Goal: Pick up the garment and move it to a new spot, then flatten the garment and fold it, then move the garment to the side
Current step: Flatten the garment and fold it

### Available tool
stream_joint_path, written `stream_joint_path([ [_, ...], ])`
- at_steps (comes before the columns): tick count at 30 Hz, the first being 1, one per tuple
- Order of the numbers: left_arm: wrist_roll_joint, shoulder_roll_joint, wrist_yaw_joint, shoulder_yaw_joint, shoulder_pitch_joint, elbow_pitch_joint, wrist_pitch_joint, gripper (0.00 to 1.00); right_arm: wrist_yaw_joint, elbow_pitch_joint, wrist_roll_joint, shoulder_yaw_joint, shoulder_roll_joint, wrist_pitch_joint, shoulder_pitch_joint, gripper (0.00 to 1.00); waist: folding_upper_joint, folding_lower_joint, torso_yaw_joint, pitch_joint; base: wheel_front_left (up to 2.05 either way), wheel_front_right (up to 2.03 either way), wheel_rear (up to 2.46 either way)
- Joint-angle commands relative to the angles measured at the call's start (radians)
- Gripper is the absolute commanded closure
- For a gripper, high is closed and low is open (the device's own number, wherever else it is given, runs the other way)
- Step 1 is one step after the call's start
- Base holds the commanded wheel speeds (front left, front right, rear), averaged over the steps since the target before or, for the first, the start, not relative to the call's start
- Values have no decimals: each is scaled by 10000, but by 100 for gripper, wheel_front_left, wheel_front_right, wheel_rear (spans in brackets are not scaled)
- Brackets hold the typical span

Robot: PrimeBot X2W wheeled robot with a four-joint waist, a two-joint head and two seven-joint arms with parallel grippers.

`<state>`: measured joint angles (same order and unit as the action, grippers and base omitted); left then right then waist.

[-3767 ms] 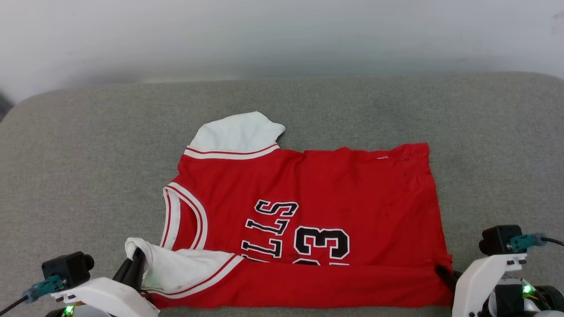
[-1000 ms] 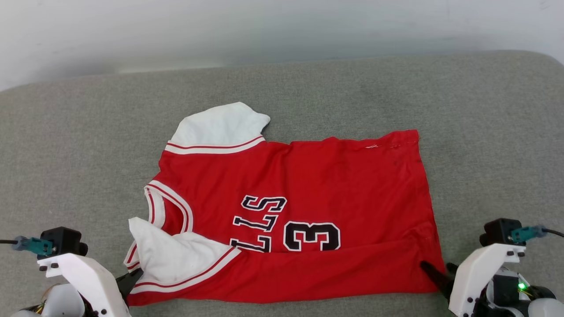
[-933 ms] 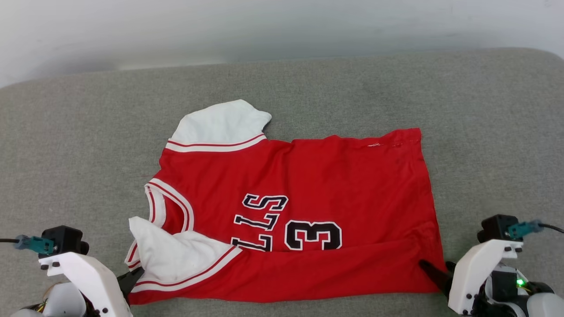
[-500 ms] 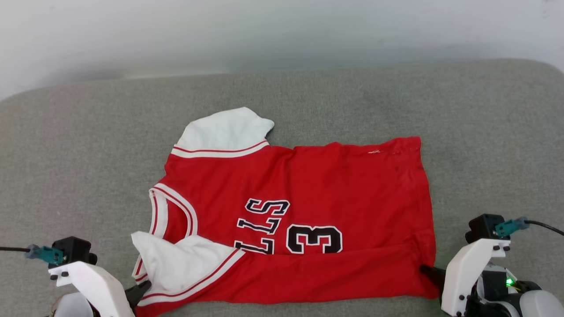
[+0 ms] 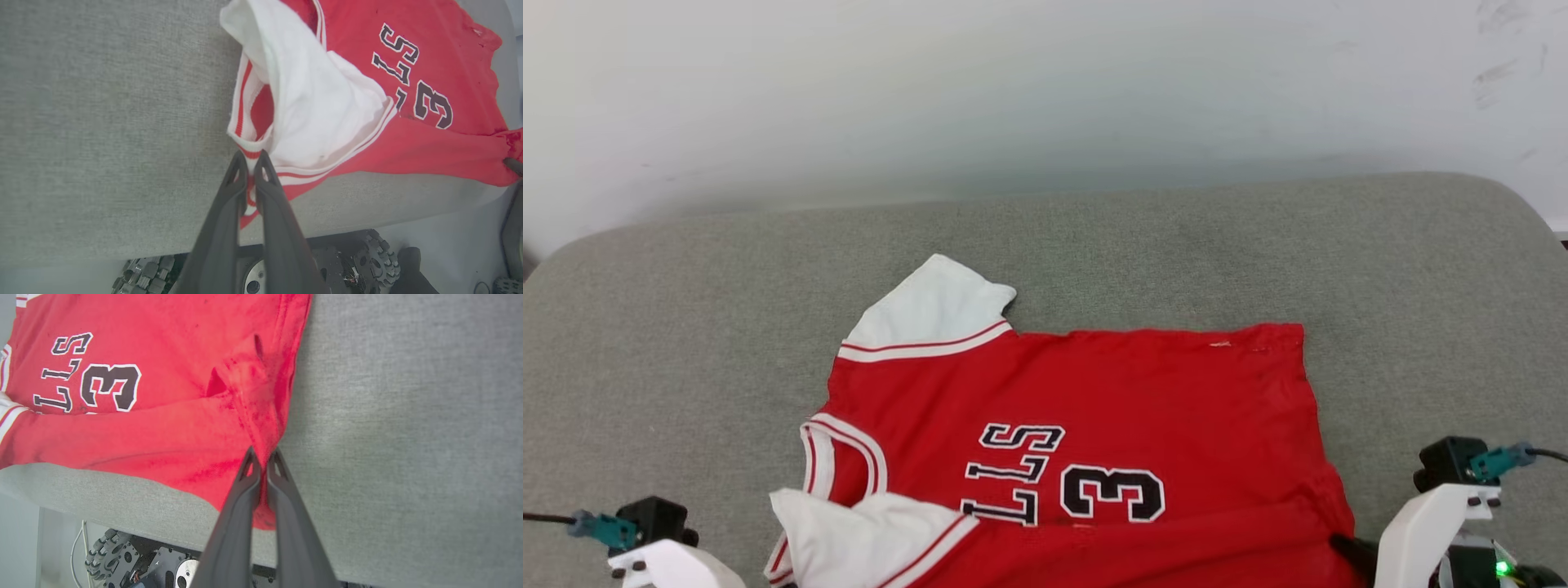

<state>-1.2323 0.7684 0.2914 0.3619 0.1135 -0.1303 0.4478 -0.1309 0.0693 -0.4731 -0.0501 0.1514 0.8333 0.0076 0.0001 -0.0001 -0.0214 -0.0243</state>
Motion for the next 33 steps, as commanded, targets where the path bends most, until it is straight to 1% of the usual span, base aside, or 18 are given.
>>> stream_joint_path([
  [1, -56, -58, 49, 28, 176, -27, 4, 100, 4, -69, -17, -88, -101, 90, 229, 100, -1, 1, -18, 27, 0, 0, 0],
  [3, -146, -142, 65, 124, 286, 63, 98, 100, 4, -21, 57, -182, -135, 210, 412, 100, -1, 1, -26, 37, 0, 0, 0],
  [6, -263, -381, -51, 266, 322, 261, 129, 100, 4, 123, 86, -249, -335, 242, 612, 100, -1, 1, -48, -5, 0, 0, 0],
  [7, -279, -462, -88, 332, 306, 369, 144, 100, 4, 215, 117, -257, -352, 245, 690, 83, -1, 1, -52, -32, 0, 0, 0],
  [8, -268, -556, -126, 332, 236, 465, 65, 100, 4, 249, 119, -234, -373, 133, 737, 54, -1, 1, -51, -55, 0, 0, 0],
  [9, -215, -654, -163, 243, 121, 564, -125, 83, 4, 256, 95, -211, -391, -32, 728, 0, -1, 1, -54, -86, 0, 0, 0],
  [10, -215, -654, -163, 243, 121, 564, -125, 83, 4, 256, 95, -211, -391, -32, 728, 0, -1, 1, -54, -86, 0, 0, 0],
  [11, -202, -731, -195, 229, 65, 670, -226, 13, 4, 273, 60, -152, -399, -201, 735, 0, -1, 1, -65, -106, 0, 0, 0],
  [12, -176, -773, -286, 257, 40, 767, -293, 0, 4, 232, 34, -94, -375, -439, 723, 0, -1, 1, -82, -119, 0, 0, 0],
  [14, -76, -835, -382, 163, -93, 817, -549, 0, 4, 24, -15, 12, -273, -1057, 623, 0, -1, 1, -125, -129, 0, 0, 0],
  [17, 327, -782, -466, 20, -354, 784, -1069, 0, 4, -341, 131, 149, -94, -2220, 453, 0, -1, 1, -180, -90, 0, 0, 0],
  [21, 1084, -870, -366, -93, -818, 618, -1960, 0, 4, -861, 584, 99, -24, -3737, 264, 0, -1, 1, -276, 17, 0, 0, 0],
  [23, 1440, -961, -295, -133, -1106, 515, -2373, 0, 4, -1126, 843, 37, -130, -4376, 150, 0, -1, 1, -360, 11, 0, 0, 0],
  [24, 1590, -1008, -332, -113, -1253, 451, -2529, 0, 4, -1290, 1066, 36, -143, -4664, 82, 0, -1, 1, -411, -29, 0, 0, 0],
  [28, 2094, -1148, -272, -305, -2020, 471, -3174, 0, 4, -1759, 1576, 31, -276, -5395, -248, 0, -1, 1, -647, -356, 0, 0, 0],
  [31, 2209, -1428, -312, -435, -2704, 622, -3508, 0, 4, -2081, 1809, 115, -452, -5613, -515, 0, -1, 1, -919, -783, 0, 0, 0],
  [33, 2195, -1427, -379, -612, -3211, 836, -3604, 0, 4, -2244, 1827, 190, -552, -5705, -764, 0, -1, 1, -1148, -1166, 0, 0, 0],
])
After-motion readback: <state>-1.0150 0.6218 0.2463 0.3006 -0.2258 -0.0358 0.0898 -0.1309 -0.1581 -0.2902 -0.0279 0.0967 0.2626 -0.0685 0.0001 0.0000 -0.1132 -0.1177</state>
